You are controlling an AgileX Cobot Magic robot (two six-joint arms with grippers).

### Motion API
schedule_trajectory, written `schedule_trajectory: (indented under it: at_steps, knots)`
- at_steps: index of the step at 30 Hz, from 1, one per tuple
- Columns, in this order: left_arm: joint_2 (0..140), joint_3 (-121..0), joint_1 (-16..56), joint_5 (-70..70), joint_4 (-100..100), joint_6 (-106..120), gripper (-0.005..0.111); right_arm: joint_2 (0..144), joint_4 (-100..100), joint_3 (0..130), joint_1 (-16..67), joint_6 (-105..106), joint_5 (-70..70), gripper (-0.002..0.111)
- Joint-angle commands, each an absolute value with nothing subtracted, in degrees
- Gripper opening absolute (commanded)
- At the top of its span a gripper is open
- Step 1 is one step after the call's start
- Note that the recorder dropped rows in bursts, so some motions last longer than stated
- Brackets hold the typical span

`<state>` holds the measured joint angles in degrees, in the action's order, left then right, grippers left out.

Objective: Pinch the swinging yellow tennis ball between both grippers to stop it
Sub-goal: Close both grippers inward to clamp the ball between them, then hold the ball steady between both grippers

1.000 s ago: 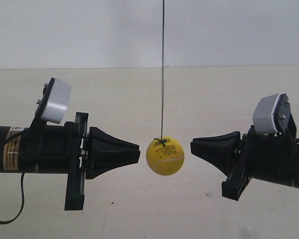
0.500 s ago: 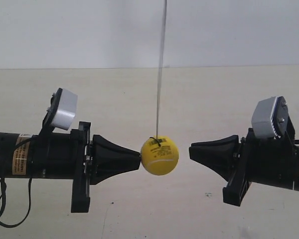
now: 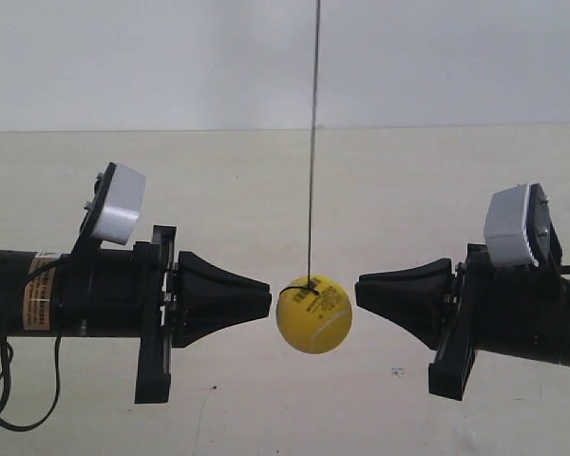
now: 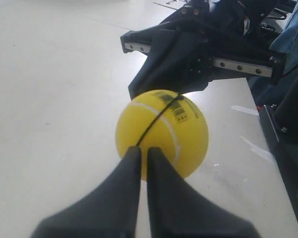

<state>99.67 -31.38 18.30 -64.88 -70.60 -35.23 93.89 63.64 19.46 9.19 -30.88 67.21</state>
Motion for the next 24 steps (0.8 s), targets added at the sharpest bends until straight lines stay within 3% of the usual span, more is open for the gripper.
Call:
schedule_trajectory:
  at_steps: [1,7,24]
  knots:
    - [99.89,-31.74,19.45,-65.52,-70.02,-35.11,0.005,93.84,64.49,19.6,9.29,-31.38,67.88,0.0]
    - [101.46,-32.8,22.57,-63.79,-70.02,-35.11,0.005,93.84,65.31,19.6,9.29,-32.35,68.3,0.0]
    - [101.51,-33.04,22.7,-63.3,-70.02,-35.11,0.005,93.84,66.32,19.6,9.29,-32.48,68.3,0.0]
